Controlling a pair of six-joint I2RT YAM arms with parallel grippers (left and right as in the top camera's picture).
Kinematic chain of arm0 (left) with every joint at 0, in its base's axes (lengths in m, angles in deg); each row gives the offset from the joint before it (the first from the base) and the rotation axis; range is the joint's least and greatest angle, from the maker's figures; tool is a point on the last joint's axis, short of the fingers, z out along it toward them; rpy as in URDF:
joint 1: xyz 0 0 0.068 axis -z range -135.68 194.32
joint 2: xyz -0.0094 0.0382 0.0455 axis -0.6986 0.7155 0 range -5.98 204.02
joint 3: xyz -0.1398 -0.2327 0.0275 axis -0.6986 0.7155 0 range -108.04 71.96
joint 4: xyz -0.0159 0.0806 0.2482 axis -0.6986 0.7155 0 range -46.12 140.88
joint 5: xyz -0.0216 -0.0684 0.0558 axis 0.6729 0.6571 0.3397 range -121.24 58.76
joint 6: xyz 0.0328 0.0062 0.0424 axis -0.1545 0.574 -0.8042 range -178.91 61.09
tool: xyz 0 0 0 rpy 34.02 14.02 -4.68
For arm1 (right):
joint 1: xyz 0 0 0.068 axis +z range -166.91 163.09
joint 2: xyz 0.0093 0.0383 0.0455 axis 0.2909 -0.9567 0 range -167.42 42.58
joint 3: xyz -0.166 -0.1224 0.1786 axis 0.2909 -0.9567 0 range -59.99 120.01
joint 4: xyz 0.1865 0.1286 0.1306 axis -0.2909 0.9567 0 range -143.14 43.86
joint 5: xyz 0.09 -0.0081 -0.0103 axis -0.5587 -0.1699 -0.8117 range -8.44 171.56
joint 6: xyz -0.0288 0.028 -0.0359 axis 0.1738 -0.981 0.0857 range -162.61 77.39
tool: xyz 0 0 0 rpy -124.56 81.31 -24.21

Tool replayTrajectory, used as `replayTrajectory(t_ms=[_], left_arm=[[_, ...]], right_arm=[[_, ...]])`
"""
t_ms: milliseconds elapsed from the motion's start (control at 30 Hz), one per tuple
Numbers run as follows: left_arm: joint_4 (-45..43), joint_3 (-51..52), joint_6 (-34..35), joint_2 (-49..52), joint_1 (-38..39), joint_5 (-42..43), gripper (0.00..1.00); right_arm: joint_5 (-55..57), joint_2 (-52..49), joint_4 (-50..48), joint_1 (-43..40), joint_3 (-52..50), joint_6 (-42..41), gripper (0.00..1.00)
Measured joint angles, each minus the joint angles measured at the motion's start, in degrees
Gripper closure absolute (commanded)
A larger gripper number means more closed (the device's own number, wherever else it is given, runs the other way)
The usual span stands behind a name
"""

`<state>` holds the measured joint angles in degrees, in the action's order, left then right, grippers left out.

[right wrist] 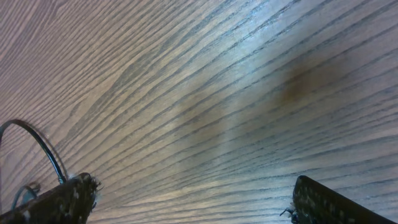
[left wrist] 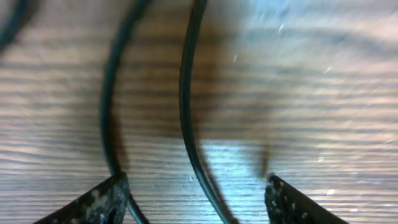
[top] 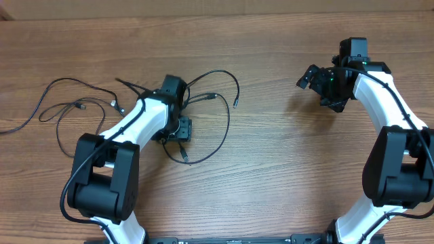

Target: Untangle cables

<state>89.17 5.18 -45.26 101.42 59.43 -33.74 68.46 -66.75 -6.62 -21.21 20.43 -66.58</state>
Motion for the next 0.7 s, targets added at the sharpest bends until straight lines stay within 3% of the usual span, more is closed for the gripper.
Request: replayTrajectory(t_ms=[333,700], left_arm=[[-1.0,-1.9,-0.2,0.0,0.0,-7.5,0.23],[-3.0,0.5,1.0,0.0,0.0,-8.5,0.23]], right_arm=[[0.0,0.0,0.0,0.0,0.0,0.0,0.00],[0.0,0.0,0.0,0.0,0.0,0.0,0.00]])
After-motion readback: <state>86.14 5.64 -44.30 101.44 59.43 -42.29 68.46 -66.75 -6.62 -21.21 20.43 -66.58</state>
